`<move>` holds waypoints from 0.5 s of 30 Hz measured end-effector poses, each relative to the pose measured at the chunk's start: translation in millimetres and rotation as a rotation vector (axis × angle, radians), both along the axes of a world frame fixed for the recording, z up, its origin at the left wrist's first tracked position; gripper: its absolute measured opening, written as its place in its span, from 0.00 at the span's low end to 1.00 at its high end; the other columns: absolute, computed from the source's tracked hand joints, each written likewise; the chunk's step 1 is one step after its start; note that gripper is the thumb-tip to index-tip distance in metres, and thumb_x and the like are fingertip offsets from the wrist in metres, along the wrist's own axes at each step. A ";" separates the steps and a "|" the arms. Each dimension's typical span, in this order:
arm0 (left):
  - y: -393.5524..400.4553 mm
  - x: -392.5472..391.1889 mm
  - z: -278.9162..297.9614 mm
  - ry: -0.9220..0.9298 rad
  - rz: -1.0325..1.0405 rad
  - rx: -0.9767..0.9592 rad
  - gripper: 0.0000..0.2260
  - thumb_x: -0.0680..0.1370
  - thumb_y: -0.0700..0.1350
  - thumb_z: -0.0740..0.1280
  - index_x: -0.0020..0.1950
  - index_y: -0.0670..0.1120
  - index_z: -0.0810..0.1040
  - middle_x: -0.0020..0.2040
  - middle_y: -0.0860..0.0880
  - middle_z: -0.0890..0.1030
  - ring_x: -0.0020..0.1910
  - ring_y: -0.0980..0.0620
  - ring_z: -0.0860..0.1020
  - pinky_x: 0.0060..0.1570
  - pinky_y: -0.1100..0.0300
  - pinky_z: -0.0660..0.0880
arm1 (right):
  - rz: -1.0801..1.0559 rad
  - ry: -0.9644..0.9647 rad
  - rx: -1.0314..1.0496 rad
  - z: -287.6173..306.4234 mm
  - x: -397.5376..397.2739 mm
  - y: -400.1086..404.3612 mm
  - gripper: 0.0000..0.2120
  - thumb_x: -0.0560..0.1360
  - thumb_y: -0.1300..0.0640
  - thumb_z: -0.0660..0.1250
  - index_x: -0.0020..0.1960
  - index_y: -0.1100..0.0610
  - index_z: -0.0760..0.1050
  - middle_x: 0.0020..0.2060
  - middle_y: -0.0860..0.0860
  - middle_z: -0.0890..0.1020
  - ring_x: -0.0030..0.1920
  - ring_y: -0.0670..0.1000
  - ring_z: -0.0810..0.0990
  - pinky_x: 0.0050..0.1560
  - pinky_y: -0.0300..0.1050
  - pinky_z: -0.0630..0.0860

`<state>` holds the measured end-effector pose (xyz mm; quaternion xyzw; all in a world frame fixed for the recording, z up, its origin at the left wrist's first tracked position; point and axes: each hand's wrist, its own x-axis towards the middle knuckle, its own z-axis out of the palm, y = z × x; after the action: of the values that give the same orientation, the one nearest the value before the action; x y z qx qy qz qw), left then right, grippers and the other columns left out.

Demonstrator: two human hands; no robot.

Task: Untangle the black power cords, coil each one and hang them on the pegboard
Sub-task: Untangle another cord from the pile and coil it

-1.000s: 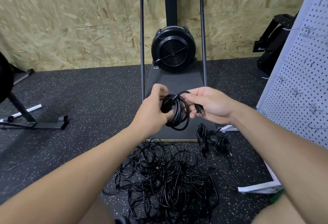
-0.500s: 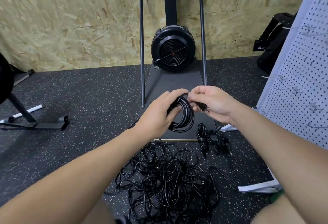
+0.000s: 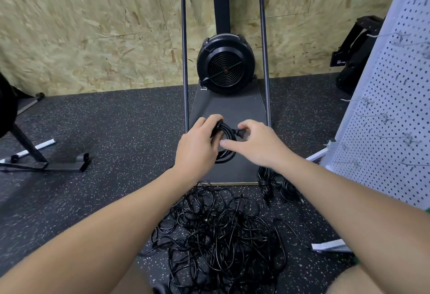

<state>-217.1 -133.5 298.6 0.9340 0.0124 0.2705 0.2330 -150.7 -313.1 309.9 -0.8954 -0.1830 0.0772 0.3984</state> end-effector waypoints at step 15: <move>3.7 5.6 3.5 0.148 -0.085 -0.288 0.14 0.87 0.53 0.66 0.70 0.51 0.70 0.60 0.54 0.82 0.56 0.52 0.81 0.57 0.55 0.74 | 0.297 0.412 0.542 0.5 7.3 -4.6 0.16 0.83 0.69 0.69 0.68 0.61 0.82 0.57 0.62 0.88 0.55 0.54 0.88 0.59 0.46 0.83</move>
<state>-211.4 -129.8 302.1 0.9079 0.0287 0.1863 0.3743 -143.4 -317.7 310.3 -0.6866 -0.2409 0.2616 0.6341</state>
